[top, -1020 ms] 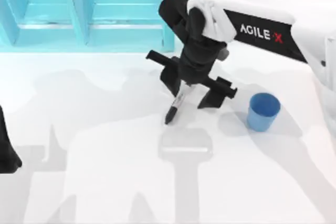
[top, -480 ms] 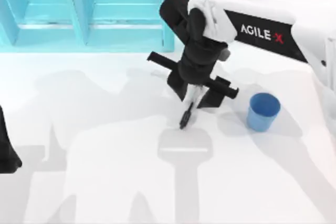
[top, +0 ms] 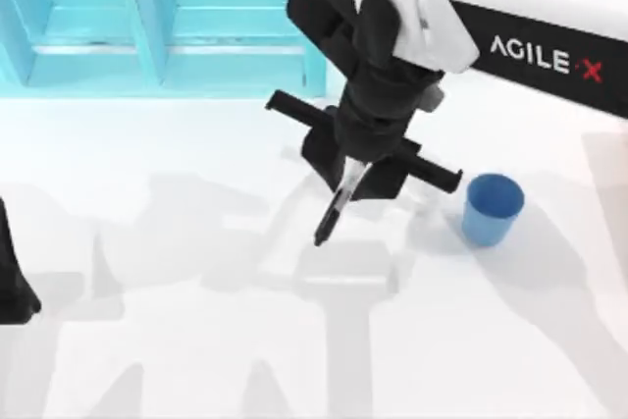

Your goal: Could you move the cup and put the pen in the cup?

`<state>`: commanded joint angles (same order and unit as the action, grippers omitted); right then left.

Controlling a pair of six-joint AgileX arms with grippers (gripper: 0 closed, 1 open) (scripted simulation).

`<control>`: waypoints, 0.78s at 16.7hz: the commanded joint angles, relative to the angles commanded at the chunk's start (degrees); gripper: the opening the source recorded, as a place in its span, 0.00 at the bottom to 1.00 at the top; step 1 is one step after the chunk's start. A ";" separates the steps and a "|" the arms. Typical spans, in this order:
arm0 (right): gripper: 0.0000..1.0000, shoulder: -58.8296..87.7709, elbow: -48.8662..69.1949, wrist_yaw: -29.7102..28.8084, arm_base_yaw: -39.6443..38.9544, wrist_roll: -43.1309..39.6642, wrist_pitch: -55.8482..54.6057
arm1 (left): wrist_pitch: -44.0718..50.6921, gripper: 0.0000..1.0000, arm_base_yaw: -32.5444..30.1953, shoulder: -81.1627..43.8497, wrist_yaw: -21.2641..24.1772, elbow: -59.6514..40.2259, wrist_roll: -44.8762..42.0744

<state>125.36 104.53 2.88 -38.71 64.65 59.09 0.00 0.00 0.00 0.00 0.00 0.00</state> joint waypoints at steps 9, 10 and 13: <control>0.00 -8.14 -5.54 -0.36 -2.82 3.05 2.59 | 0.00 1.00 0.00 0.00 0.00 0.00 0.00; 0.00 -8.31 -5.87 -0.82 -2.94 2.62 2.03 | 0.00 1.00 0.00 0.00 0.00 0.00 0.00; 0.00 -9.77 -9.18 -5.00 -3.83 -1.19 -3.22 | 0.00 1.00 0.00 0.00 0.00 0.00 0.00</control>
<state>115.59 95.35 -2.12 -42.54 63.46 55.87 0.00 0.00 0.00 0.00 0.00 0.00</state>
